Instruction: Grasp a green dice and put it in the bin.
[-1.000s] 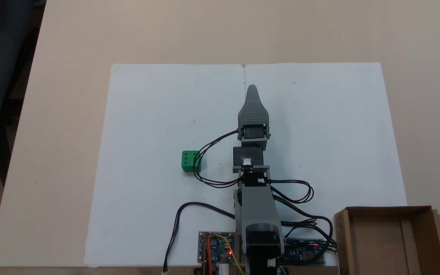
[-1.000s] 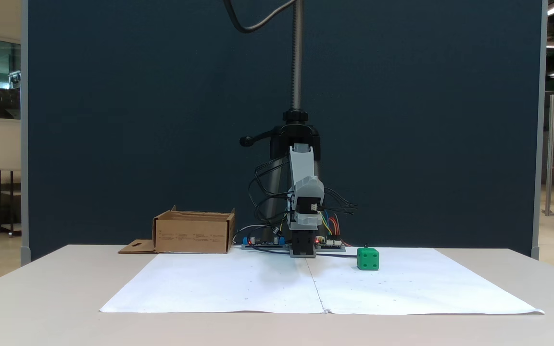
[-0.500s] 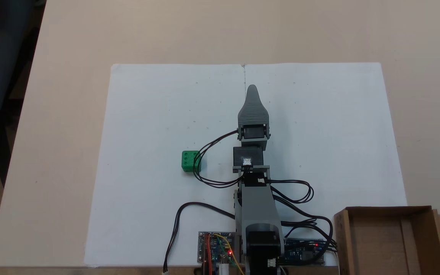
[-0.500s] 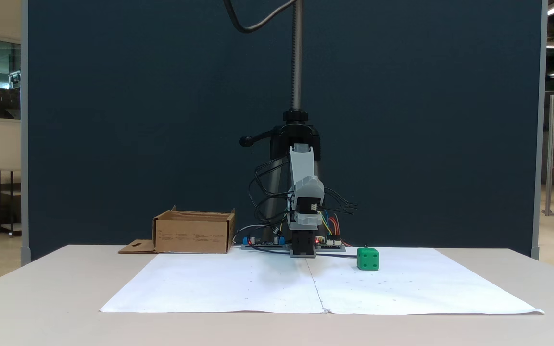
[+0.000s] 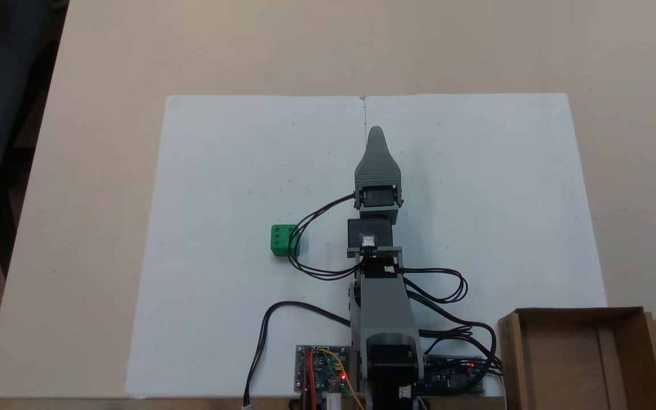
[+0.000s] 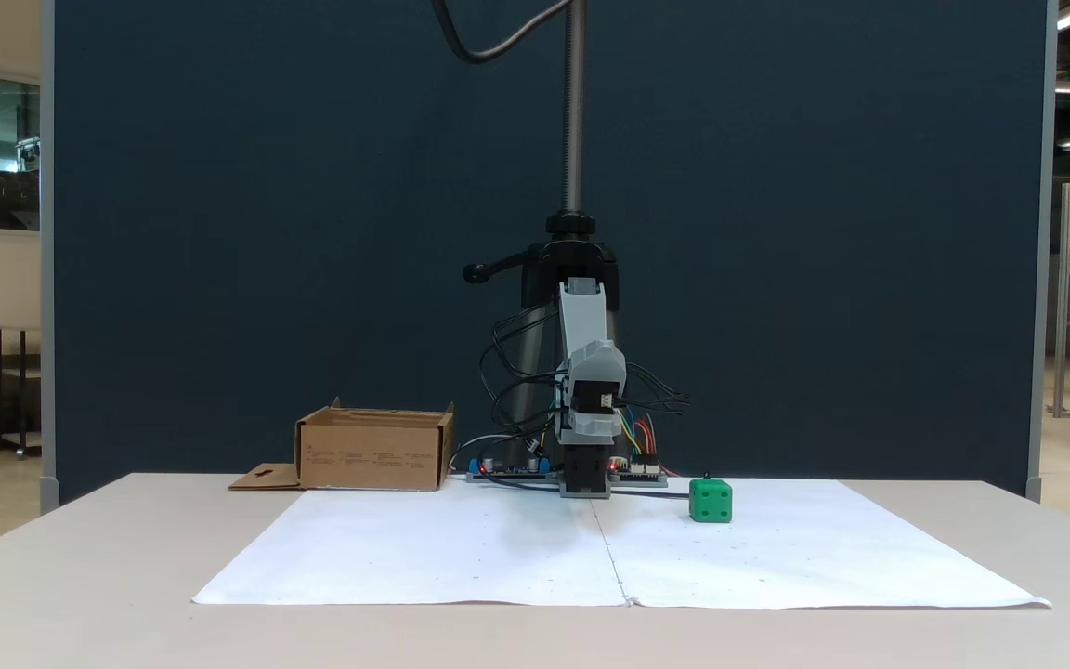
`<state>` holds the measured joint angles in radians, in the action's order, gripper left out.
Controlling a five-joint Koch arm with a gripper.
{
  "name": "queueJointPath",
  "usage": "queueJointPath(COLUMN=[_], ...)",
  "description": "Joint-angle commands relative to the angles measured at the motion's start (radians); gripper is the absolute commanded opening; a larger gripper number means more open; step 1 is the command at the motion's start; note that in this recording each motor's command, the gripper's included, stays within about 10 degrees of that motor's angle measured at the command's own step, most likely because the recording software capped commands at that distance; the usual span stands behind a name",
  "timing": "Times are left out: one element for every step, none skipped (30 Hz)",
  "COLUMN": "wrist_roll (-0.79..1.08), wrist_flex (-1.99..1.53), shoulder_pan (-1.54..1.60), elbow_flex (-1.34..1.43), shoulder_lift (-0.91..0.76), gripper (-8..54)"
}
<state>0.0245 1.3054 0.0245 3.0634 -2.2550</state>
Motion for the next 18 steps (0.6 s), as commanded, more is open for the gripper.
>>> queueJointPath(wrist_roll=[-0.023, -0.023, -0.023, -0.023, -0.023, -0.023, -0.023, -0.023, -0.021, -0.021, -0.021, -0.021, -0.021, -0.021, -0.023, -0.023, -0.023, -0.023], wrist_flex=[0.018, 0.018, 0.018, 0.018, 0.018, 0.018, 0.018, 0.018, 0.018, 0.018, 0.018, 0.018, 0.018, 0.02, 0.018, 0.018, 0.018, 0.018], shoulder_pan=[0.026, 0.026, 0.026, 0.026, 0.026, 0.026, 0.025, 0.025, 0.025, 0.025, 0.025, 0.025, 0.025, 0.025, 0.025, 0.025, 0.026, 0.026], elbow_flex=[0.067, 0.066, 0.066, 0.066, 0.066, 0.067, 0.067, 0.067, 0.066, 0.066, 0.066, 0.067, 0.067, 0.066, 0.066, 0.067, 0.067, 0.066], shoulder_lift=[-0.11, -0.112, -0.112, -0.112, -0.112, -0.112, -0.112, -0.112, -0.112, -0.112, -0.112, -0.112, -0.112, -0.112, -0.112, -0.112, -0.112, -0.11], gripper=[43.1, 43.1, 43.1, 43.1, 43.1, 43.1, 43.1, 43.1, 43.1, 43.1, 43.1, 43.1, 43.1, 43.4, 43.5, 43.6, 44.1, 44.3])
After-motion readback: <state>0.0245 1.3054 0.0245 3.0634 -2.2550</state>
